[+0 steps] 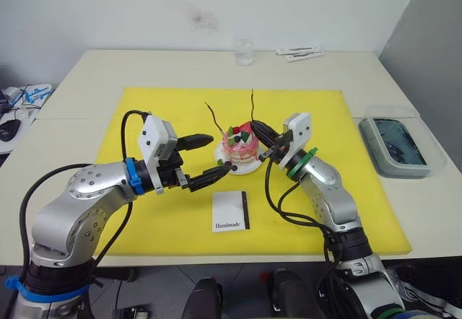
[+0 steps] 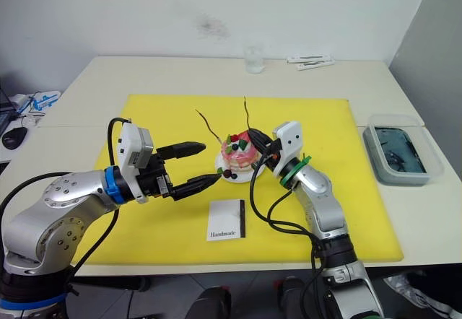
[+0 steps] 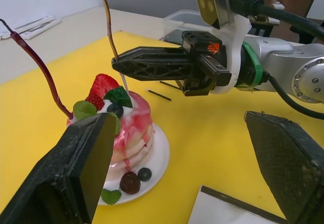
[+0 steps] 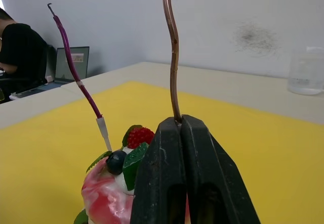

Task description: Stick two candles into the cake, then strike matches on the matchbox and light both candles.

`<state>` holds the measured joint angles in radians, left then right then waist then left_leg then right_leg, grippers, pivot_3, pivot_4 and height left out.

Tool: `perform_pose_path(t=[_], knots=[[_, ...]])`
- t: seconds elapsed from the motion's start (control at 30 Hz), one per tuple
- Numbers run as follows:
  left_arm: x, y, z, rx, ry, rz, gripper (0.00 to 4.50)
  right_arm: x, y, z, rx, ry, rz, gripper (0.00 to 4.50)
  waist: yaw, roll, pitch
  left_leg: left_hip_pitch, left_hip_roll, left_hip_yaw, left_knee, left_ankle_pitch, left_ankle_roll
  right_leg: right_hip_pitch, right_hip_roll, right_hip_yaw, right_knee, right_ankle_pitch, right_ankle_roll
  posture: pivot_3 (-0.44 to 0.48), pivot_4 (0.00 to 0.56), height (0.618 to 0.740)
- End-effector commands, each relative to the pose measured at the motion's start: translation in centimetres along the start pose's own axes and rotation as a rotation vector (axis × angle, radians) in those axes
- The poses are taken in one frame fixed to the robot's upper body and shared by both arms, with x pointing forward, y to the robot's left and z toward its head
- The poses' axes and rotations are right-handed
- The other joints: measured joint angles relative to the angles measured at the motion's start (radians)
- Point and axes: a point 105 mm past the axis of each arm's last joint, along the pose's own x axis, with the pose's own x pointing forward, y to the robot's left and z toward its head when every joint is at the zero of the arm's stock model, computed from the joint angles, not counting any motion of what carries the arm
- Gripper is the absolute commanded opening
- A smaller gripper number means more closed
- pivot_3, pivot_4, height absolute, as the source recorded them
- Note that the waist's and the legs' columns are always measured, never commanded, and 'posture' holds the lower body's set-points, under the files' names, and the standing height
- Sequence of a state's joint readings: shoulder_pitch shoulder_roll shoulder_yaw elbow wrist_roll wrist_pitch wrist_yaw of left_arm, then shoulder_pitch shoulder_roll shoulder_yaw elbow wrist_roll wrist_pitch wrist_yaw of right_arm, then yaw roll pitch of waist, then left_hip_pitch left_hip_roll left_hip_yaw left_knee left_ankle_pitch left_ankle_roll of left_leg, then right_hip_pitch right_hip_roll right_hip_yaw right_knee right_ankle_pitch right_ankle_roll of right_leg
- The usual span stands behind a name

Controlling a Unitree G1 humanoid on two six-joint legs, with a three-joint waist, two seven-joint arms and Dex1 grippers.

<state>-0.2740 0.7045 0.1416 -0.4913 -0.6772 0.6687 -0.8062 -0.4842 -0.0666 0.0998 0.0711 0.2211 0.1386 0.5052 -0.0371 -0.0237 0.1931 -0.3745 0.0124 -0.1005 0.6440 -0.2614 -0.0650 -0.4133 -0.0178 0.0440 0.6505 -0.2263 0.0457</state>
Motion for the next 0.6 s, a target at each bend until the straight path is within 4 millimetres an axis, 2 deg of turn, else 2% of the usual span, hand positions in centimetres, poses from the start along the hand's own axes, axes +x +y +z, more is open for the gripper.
perform_pose_path(t=[0.03, 0.3, 0.6], knots=[[-0.1, 0.0, 0.8, 0.043, -0.013, -0.006, 4.50, 0.3, 0.0, 1.1, -0.021, -0.047, 0.002, 0.04, 0.000, 0.000, 0.000, 0.000, 0.000, 0.000, 0.000, 0.000, 0.000, 0.000, 0.000, 0.000, 0.000, 0.000, 0.000, 0.000, 0.150, 0.740], [0.0, 0.2, 0.8, 0.048, -0.012, -0.005, 4.50, 0.0, -0.3, 0.8, -0.015, -0.051, -0.024, 0.04, 0.000, 0.000, 0.000, 0.000, 0.000, 0.000, 0.000, 0.000, 0.000, 0.000, 0.000, 0.000, 0.000, 0.000, 0.000, 0.000, 0.150, 0.740], [0.1, 0.2, 0.8, 0.057, -0.012, -0.006, 4.50, -0.6, 0.1, -1.6, 0.004, -0.005, -0.044, 0.04, -0.001, 0.000, 0.000, 0.000, 0.000, 0.000, 0.000, 0.000, 0.000, 0.000, 0.000, 0.000, 0.000, 0.000, 0.000, 0.000, 0.150, 0.740]])
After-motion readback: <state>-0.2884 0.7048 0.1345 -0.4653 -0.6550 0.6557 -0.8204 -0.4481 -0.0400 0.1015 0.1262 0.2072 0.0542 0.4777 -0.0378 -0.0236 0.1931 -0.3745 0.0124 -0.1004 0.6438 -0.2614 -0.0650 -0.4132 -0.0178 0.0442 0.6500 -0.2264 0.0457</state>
